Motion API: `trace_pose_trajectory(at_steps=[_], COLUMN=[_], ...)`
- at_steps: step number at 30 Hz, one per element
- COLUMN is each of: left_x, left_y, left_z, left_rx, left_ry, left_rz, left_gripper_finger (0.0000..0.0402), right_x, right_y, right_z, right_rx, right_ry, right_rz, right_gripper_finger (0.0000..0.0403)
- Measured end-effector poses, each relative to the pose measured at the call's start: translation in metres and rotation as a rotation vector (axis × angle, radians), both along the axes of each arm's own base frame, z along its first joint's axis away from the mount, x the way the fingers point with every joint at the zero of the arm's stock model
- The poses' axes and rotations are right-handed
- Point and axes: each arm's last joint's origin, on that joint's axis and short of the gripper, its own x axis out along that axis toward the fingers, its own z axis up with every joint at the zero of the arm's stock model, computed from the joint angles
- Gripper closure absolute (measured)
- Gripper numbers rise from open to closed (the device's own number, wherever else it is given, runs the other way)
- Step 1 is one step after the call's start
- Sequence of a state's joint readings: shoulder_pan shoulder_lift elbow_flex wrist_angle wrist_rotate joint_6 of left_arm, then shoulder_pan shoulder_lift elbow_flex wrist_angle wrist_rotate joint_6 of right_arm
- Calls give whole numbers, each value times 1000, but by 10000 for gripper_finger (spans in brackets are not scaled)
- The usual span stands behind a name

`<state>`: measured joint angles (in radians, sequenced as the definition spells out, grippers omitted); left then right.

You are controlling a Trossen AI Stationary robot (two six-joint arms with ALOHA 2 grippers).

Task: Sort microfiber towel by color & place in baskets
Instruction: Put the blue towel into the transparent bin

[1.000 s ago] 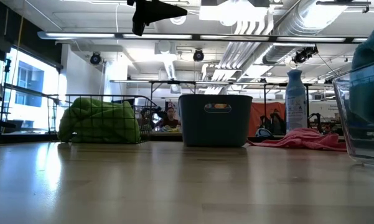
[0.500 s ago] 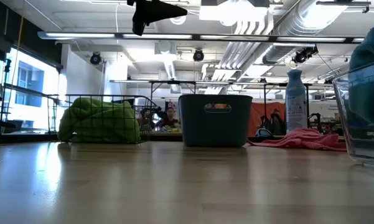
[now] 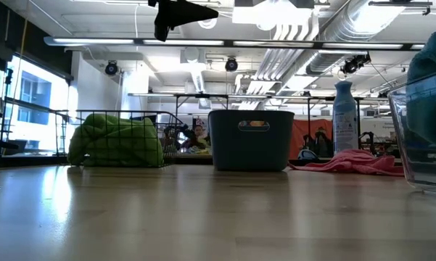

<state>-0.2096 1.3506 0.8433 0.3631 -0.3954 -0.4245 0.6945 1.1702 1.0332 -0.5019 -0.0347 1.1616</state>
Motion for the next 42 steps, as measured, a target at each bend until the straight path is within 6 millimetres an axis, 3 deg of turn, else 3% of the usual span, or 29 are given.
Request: trace_pose_trajectory(at_steps=[3, 6, 8, 11, 13, 23, 30, 42], left_x=[0, 0, 0, 0, 0, 0, 0, 0], left_y=[0, 0, 0, 0, 0, 0, 0, 0], left_z=[0, 0, 0, 0, 0, 0, 0, 0], left_rx=[1, 2, 10, 10, 10, 7, 9, 9], left_ry=[0, 0, 2, 2, 2, 1, 4, 6], left_rz=[0, 0, -1, -1, -1, 0, 9, 12], left_gripper_finger=[167, 167, 167, 167, 167, 167, 167, 167], right_x=[18, 26, 25, 22, 21, 18, 11, 6], right_y=[1, -2, -5, -11, -15, -22, -25, 0], right_z=[-5, -15, -22, -24, -23, -49, -54, -77], right_rx=[-42, -79, -106, -143, -161, -380, -454, -525], right_ry=[-87, -41, 21, 52, 44, 233, 303, 400], right_rz=[46, 122, 163, 184, 181, 174, 198, 304], right_gripper_finger=[128, 171, 227, 348, 385, 402, 402, 403])
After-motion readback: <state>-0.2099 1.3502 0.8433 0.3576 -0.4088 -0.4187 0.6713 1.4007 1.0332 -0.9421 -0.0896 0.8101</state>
